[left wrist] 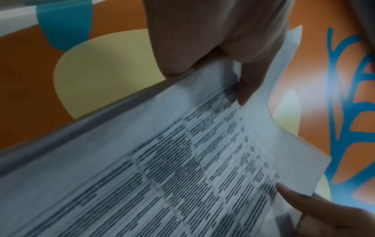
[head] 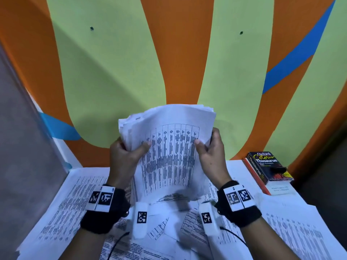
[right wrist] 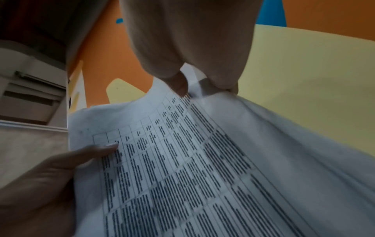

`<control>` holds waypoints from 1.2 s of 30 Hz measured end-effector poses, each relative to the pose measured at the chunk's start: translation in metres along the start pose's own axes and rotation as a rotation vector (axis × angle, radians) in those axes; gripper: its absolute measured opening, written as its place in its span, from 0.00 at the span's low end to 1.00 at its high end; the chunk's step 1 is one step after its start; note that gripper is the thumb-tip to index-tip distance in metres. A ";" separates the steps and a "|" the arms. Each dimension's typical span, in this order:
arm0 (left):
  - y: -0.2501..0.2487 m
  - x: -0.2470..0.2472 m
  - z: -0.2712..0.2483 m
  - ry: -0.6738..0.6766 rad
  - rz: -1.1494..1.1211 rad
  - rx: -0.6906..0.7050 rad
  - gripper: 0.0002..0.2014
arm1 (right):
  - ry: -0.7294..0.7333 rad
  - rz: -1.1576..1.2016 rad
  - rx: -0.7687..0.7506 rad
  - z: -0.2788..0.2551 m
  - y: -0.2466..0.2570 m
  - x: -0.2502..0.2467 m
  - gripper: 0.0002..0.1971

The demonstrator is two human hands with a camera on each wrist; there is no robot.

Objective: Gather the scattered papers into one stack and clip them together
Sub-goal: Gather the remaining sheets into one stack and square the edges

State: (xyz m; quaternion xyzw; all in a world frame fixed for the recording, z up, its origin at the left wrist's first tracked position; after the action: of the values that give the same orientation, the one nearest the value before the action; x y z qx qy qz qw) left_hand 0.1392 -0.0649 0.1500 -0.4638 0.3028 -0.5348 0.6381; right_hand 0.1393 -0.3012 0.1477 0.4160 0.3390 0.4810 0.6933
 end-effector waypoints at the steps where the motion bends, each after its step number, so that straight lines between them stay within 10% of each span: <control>1: -0.003 0.000 0.001 0.014 0.002 0.012 0.13 | -0.001 0.017 0.005 0.003 -0.001 -0.002 0.19; 4: 0.007 0.001 0.000 0.050 0.004 -0.045 0.18 | 0.014 0.022 0.102 0.004 -0.016 -0.004 0.31; 18: 0.028 -0.012 -0.013 0.052 0.106 -0.141 0.07 | 0.013 -0.046 0.116 -0.007 -0.034 -0.011 0.15; 22: 0.027 -0.016 -0.007 0.093 -0.066 -0.139 0.23 | 0.024 0.081 0.092 -0.005 -0.024 -0.014 0.20; 29: 0.081 -0.001 -0.040 0.179 0.229 -0.363 0.21 | 0.118 -0.366 0.235 -0.035 -0.076 -0.026 0.02; 36: 0.072 0.002 -0.032 0.116 0.329 -0.199 0.24 | 0.033 -0.630 0.531 -0.066 -0.122 -0.139 0.20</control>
State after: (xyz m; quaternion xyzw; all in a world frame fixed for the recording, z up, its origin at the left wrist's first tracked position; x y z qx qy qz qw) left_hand 0.1407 -0.0759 0.0723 -0.4370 0.4622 -0.4166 0.6495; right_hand 0.0861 -0.4402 0.0192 0.4485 0.5731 0.1475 0.6698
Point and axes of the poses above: each hand's wrist, its own z-axis towards the middle knuckle, its own x-axis out of the palm, y = z × x, the point moved 6 cm from there along z, towards the middle knuckle, and after that the axes turned 4 degrees about -y, right-handed, at the moved point
